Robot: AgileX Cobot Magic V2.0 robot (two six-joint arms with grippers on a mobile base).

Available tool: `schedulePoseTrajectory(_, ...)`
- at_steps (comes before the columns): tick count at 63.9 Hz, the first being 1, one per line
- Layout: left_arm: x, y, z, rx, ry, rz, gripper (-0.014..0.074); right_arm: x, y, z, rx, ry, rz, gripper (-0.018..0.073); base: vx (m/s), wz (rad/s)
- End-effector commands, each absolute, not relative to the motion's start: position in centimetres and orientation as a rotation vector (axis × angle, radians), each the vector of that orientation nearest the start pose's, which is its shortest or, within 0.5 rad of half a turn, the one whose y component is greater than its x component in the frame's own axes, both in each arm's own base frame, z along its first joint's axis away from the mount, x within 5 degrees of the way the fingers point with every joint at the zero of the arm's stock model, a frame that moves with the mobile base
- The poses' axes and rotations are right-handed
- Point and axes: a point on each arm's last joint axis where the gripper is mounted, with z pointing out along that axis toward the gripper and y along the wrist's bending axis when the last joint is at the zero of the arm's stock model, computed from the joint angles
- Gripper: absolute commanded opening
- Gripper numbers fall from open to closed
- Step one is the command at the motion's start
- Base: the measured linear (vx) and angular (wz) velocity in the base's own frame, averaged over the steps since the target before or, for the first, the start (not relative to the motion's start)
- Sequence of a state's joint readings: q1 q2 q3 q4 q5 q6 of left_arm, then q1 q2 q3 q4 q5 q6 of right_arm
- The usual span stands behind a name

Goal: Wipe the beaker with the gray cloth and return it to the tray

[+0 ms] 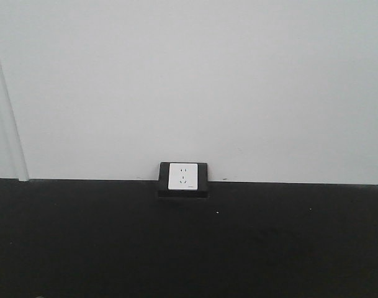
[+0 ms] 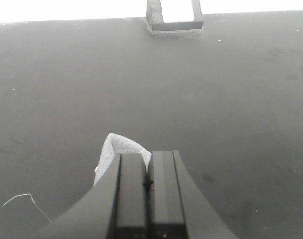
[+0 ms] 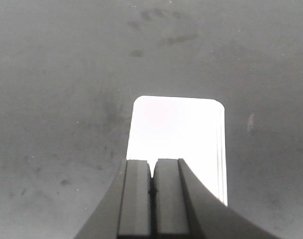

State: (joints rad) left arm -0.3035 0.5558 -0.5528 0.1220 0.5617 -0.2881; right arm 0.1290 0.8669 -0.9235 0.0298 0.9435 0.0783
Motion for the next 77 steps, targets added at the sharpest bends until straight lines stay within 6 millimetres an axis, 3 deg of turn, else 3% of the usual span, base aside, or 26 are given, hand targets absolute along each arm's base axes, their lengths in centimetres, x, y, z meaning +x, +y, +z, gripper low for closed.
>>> schedulePoseTrajectory(1, 10.8, -2.9, 32.0, 0.078, 1.963, -0.272, -0.0006, 15.5, 2.1, 37.0, -0.048, 2.277, 0.138, -0.0012, 0.0, 0.0)
schedulePoseTrajectory(15, 9.7, -2.4, 31.4, 0.193, 1.825, -0.181, -0.0006, 15.5, 2.1, 37.0, -0.048, 2.277, 0.138, -0.0012, 0.0, 0.0)
schedulePoseTrajectory(39, 5.1, -0.1, 24.1, -0.023, 1.453, -0.076, -0.0006, 15.5, 2.1, 37.0, -0.048, 2.277, 0.137, -0.0012, 0.0, 0.0)
schedulePoseTrajectory(53, 5.6, -0.2, 20.0, -0.032, 1.446, -0.09, -0.0006, 15.5, 2.1, 36.9, -0.048, 2.279, 0.137, -0.0012, 0.0, 0.0)
schedulePoseTrajectory(77, 5.7, -0.1, 19.6, -0.066, 1.508, -0.113, -0.0006, 15.5, 2.1, 36.9, -0.048, 2.279, 0.137, -0.0012, 0.0, 0.0)
